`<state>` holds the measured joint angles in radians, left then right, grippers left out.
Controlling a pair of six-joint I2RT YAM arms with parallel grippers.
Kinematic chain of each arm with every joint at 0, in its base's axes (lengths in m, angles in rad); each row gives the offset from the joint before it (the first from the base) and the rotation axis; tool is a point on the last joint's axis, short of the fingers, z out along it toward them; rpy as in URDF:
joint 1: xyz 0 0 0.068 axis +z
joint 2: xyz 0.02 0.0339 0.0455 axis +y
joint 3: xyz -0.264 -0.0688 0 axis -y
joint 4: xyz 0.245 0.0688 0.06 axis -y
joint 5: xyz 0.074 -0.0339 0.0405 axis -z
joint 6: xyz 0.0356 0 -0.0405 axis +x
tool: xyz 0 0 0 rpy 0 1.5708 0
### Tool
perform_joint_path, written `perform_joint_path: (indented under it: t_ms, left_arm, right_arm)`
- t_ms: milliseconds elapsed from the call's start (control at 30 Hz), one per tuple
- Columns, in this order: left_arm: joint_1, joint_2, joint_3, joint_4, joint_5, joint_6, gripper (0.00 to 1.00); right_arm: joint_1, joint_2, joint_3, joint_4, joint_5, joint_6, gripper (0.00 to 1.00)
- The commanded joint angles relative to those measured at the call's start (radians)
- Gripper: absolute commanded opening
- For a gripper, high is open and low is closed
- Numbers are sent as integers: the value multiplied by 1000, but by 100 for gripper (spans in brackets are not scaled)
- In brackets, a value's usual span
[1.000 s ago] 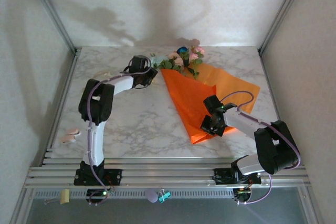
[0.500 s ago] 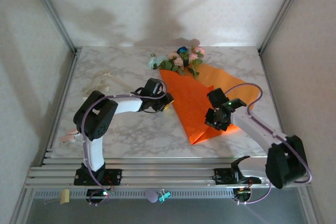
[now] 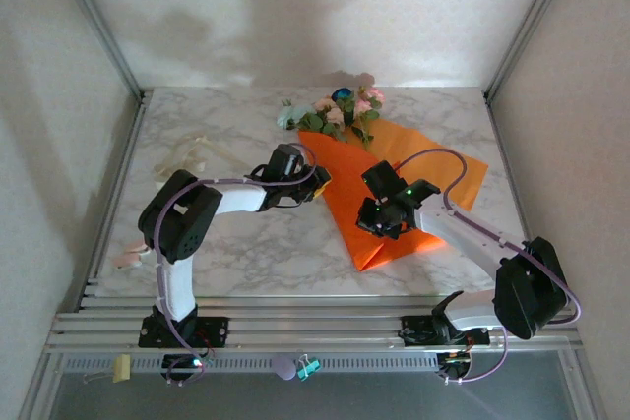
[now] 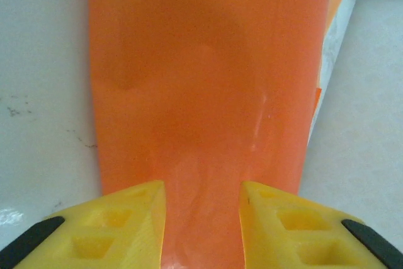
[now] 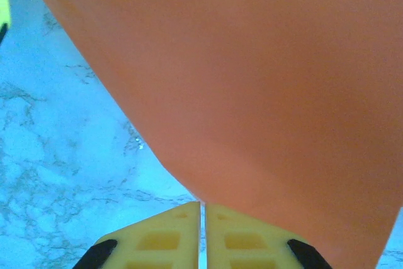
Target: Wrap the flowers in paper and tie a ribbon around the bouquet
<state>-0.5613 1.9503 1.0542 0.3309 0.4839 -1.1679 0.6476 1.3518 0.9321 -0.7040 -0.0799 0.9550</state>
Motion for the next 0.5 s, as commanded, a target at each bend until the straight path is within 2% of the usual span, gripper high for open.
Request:
perform_joint_path:
  t_ms: [0,233,467]
  left_arm:
    - [-6,28,36,30,25,-3,36]
    - [-15,32,38,26,30,2,36]
    - [-17,-12,16,-21,13,37,41]
  right_arm:
    - [20,-7,5,-10,-13,30,11]
    - [37,9,-120,27,-23,74,11]
    - [-76,97,-219,95,26,6,9]
